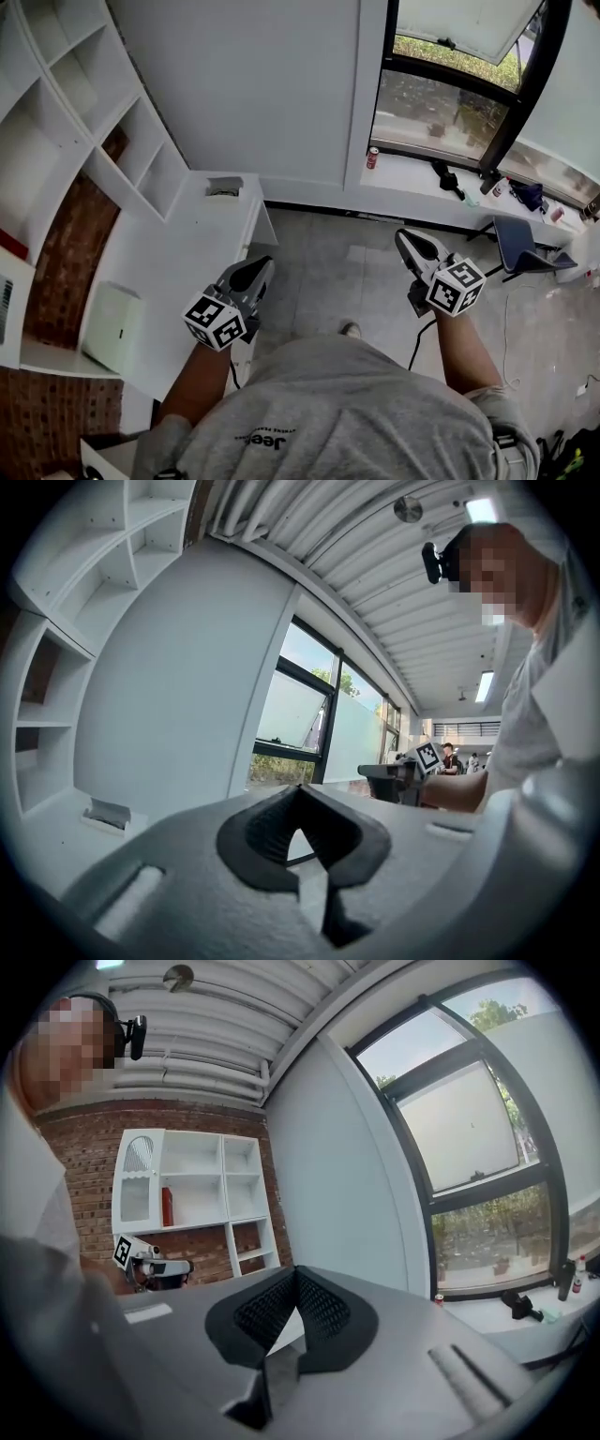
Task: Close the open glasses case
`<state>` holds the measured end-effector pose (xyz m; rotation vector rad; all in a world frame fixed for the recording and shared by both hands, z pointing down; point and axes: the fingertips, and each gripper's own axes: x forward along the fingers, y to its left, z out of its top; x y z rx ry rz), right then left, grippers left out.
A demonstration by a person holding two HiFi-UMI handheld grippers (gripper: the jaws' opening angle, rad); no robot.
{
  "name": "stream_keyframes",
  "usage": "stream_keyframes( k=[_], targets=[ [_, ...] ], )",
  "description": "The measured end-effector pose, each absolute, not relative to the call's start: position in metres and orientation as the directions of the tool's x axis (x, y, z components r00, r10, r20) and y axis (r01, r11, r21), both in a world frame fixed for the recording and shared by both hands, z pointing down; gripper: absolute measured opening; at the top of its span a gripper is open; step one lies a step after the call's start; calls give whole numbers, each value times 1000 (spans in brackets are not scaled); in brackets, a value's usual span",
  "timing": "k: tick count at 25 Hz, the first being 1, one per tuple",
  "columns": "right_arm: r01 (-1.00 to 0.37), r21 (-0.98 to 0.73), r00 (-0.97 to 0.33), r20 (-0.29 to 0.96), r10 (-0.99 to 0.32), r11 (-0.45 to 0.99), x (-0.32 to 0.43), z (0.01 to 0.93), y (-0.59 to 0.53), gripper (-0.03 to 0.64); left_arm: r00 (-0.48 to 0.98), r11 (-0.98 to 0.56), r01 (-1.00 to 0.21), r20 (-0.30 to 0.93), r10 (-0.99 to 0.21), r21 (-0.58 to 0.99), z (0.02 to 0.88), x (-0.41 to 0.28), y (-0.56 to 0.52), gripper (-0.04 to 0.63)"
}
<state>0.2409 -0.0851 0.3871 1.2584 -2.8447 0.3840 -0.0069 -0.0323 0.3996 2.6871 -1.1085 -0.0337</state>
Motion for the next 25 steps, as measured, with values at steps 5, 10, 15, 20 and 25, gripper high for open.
stream_keyframes(
  k=[5, 10, 15, 20, 25],
  targets=[
    [-699, -213, -711, 111, -694, 682, 286, 382, -162, 11, 687, -661, -717, 57, -725, 221, 393, 45, -103, -2],
    [-680, -213, -732, 131, -669, 702, 313, 388, -220, 11, 673, -645, -725, 50, -738, 242, 396, 80, -160, -2],
    [-667, -226, -743, 140, -654, 710, 320, 394, -259, 11, 671, -637, -729, 78, -737, 251, 408, 93, -200, -2],
    [-683, -234, -729, 161, -665, 692, 316, 403, -294, 11, 691, -654, -711, 84, -718, 259, 417, 93, -243, -2],
    [-715, -205, -699, 161, -697, 669, 289, 395, -326, 11, 745, -713, -658, 69, -664, 241, 416, 74, -290, -2]
  ],
)
